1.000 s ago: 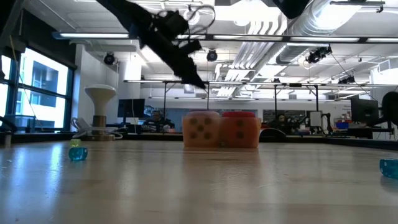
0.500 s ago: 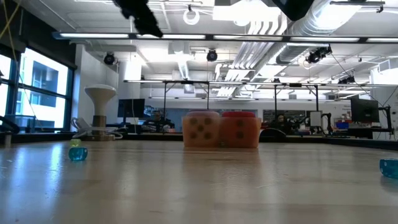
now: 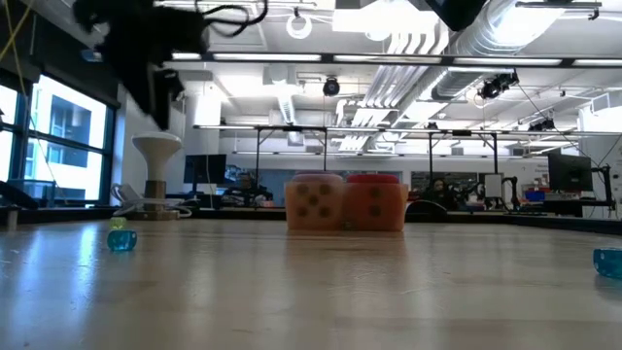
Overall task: Pick & Place Dice
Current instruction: Put the green die into the orange bin
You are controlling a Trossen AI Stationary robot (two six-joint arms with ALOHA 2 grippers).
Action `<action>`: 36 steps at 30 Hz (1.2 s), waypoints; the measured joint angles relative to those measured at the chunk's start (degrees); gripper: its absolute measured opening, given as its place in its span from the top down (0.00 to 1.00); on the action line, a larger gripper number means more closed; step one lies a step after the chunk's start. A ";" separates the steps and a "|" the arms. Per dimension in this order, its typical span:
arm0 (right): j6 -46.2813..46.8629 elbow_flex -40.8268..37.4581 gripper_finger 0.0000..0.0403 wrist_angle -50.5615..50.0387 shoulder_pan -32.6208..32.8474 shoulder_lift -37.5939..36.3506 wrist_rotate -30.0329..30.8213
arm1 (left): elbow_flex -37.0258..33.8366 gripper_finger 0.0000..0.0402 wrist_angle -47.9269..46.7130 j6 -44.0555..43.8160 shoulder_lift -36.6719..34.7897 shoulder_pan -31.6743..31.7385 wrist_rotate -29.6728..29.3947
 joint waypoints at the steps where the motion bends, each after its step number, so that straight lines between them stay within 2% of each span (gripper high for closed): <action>1: -0.85 0.00 0.47 0.00 0.00 0.00 0.01 | -1.44 0.42 0.14 -1.09 -0.11 -1.31 -2.53; 6: -6.00 0.00 0.47 0.00 -0.02 0.00 0.02 | -9.73 0.42 -0.25 -6.45 -0.42 -6.06 -14.40; 9: -7.57 0.00 0.47 0.00 -0.02 0.00 0.02 | -13.35 0.42 0.34 -8.85 -1.33 -7.72 -16.67; 14: -8.19 0.00 0.47 0.01 -0.36 -0.02 0.01 | -14.17 0.42 2.28 -7.75 -2.69 -9.08 -16.94; 18: -8.19 0.00 0.47 0.00 -1.25 -0.02 0.01 | -15.33 0.42 4.45 -8.90 -2.99 -7.63 -17.95; 24: -7.69 0.00 0.47 0.00 -1.88 -0.02 0.04 | -17.51 0.42 5.38 -16.45 -2.96 -1.87 -17.37; 26: -7.65 0.00 0.47 0.02 -1.86 -0.02 0.04 | -18.44 0.42 5.47 -18.39 -2.96 0.47 -14.82; 30: -7.54 0.00 0.47 0.02 -1.86 -0.02 0.03 | -20.92 0.42 5.83 -19.96 -2.94 5.55 -10.24; 36: -7.52 0.00 0.47 0.04 -1.86 -0.02 0.03 | -23.72 0.42 10.44 -19.13 -2.94 9.33 -9.88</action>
